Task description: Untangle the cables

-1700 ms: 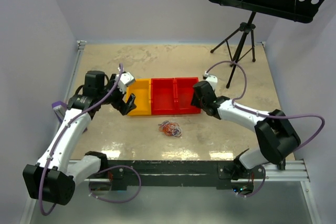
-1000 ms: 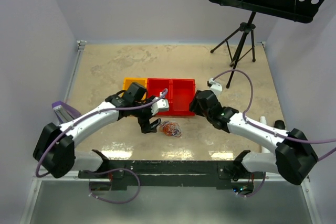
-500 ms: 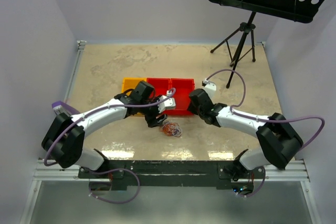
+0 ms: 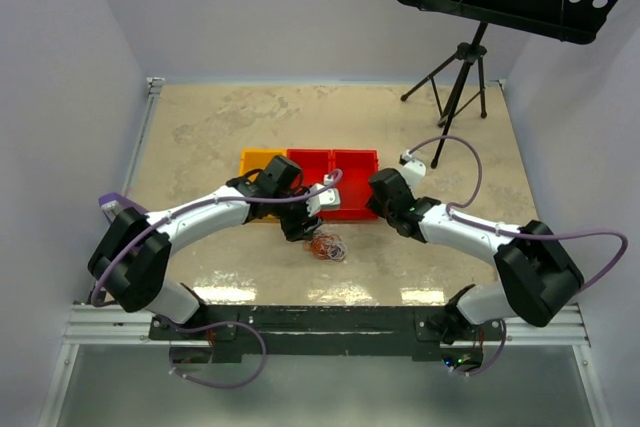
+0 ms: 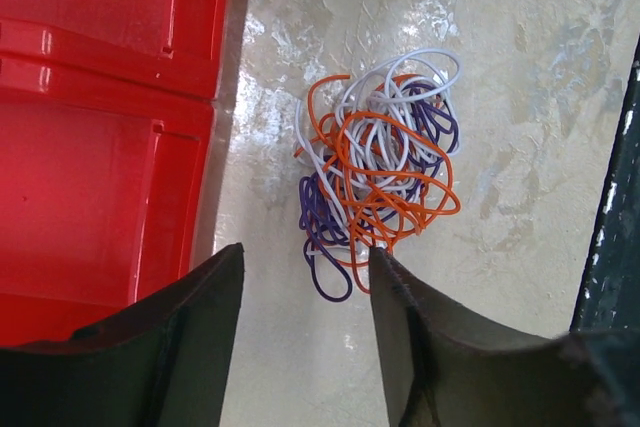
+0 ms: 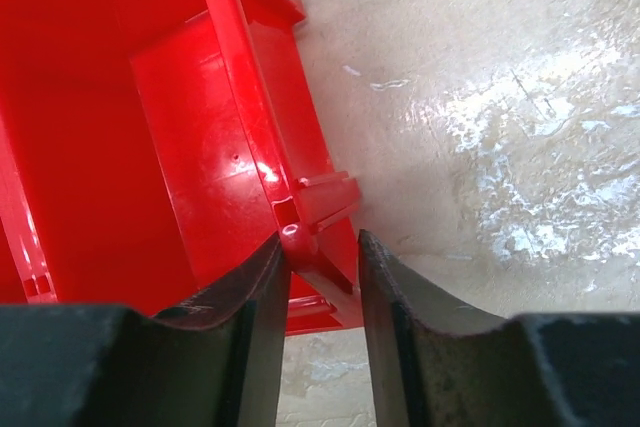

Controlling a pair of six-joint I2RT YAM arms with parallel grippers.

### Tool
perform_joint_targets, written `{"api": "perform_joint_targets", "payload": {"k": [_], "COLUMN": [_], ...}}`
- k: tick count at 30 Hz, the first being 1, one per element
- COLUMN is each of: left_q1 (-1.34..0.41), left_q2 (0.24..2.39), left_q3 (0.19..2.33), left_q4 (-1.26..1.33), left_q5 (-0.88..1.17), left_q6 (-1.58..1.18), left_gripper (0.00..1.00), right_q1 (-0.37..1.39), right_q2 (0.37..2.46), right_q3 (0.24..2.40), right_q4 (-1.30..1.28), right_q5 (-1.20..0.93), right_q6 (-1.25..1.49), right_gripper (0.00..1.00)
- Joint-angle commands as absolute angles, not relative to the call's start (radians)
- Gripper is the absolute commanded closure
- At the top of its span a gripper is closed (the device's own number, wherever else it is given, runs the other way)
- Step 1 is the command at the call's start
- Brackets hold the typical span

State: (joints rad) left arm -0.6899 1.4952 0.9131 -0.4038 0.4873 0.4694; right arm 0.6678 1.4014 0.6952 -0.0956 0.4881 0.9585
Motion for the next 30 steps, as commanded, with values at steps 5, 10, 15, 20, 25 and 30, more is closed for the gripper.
{"api": "perform_joint_targets", "payload": {"k": [5,10,15,20,25,30], "left_q1": [-0.698,-0.701,-0.701,-0.704,-0.713,-0.715], "left_q2": [1.522,1.528,1.522,1.539,1.552,1.574], "left_q3": [0.968,0.965,0.956,0.965,0.963,0.992], "left_q4": [-0.373,-0.393,-0.397,-0.396,-0.381,-0.411], "left_q5": [0.494,0.508,0.500,0.517,0.497,0.483], "left_q6": [0.457,0.465,0.469,0.465,0.468,0.468], "left_gripper": [0.54,0.55,0.55,0.67,0.94,1.00], "right_q1": [0.657,0.658,0.658,0.658,0.660,0.660], "right_q2": [1.344,1.299,1.240,1.172,1.088,1.045], "right_q3": [0.686,0.696,0.710,0.722,0.698,0.626], "right_q4": [-0.091,-0.100,-0.126,-0.143,-0.105,0.080], "right_q5": [0.520,0.503,0.505,0.491,0.401,0.170], "right_q6": [0.988,0.966,0.965,0.965,0.934,0.829], "right_gripper": [0.44,0.30,0.32,0.35,0.35,0.34]}}
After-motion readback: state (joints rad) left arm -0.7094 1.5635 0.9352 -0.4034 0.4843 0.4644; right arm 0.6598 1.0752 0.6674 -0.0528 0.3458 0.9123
